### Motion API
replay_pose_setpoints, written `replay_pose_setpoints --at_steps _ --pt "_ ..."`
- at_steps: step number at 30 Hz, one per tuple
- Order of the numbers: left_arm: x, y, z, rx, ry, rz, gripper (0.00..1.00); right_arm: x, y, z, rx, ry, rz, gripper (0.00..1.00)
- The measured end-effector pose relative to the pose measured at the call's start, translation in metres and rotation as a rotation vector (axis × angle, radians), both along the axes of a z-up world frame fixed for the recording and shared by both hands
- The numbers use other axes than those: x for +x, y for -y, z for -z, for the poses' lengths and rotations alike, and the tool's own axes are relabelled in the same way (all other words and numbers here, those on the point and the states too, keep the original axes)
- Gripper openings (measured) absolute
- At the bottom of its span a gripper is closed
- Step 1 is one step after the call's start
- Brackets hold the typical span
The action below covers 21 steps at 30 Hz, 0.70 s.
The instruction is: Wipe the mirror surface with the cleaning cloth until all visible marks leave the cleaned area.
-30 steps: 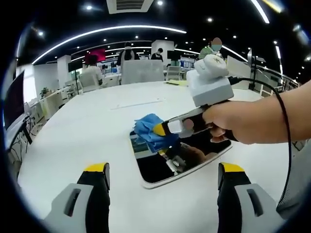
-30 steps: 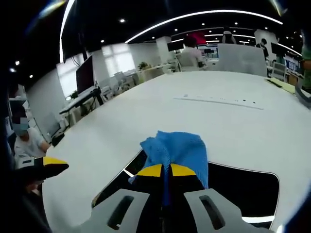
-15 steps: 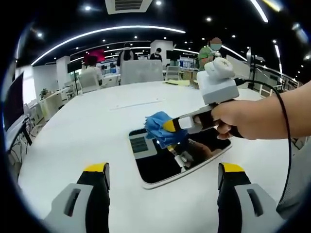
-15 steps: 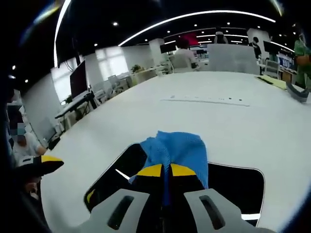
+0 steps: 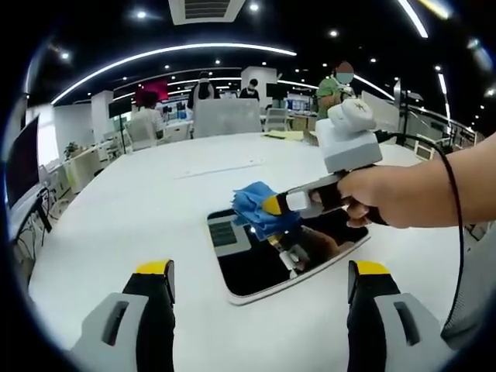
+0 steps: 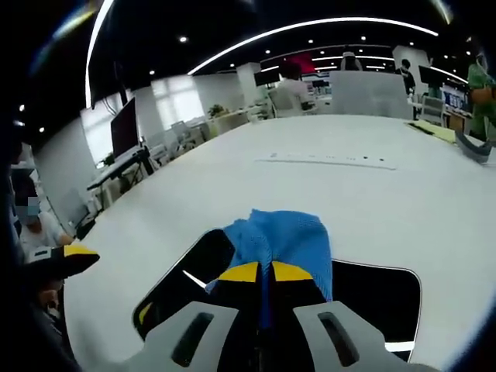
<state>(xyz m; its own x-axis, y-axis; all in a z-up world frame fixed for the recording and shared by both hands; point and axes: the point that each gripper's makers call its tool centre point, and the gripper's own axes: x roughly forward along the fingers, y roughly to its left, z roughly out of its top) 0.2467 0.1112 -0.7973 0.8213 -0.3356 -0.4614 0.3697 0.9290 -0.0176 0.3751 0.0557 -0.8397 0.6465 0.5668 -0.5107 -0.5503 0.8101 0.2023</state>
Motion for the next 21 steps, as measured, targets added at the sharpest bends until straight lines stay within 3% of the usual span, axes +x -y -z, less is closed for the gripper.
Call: replay_pose_setpoints --at_steps 7,13,21 --pt "0.003 -0.002 -0.023 -0.006 0.032 -0.004 0.97 0.000 0.000 0.000 -0.005 0.002 -0.010 0.00" --pt "-0.002 -0.004 -0.029 -0.007 0.019 0.013 0.98 -0.001 0.000 -0.001 -0.016 0.003 -0.022 0.00" --pt "-0.001 -0.008 -0.059 -0.009 0.031 0.075 0.99 -0.001 0.000 0.000 -0.015 0.005 -0.021 0.00"
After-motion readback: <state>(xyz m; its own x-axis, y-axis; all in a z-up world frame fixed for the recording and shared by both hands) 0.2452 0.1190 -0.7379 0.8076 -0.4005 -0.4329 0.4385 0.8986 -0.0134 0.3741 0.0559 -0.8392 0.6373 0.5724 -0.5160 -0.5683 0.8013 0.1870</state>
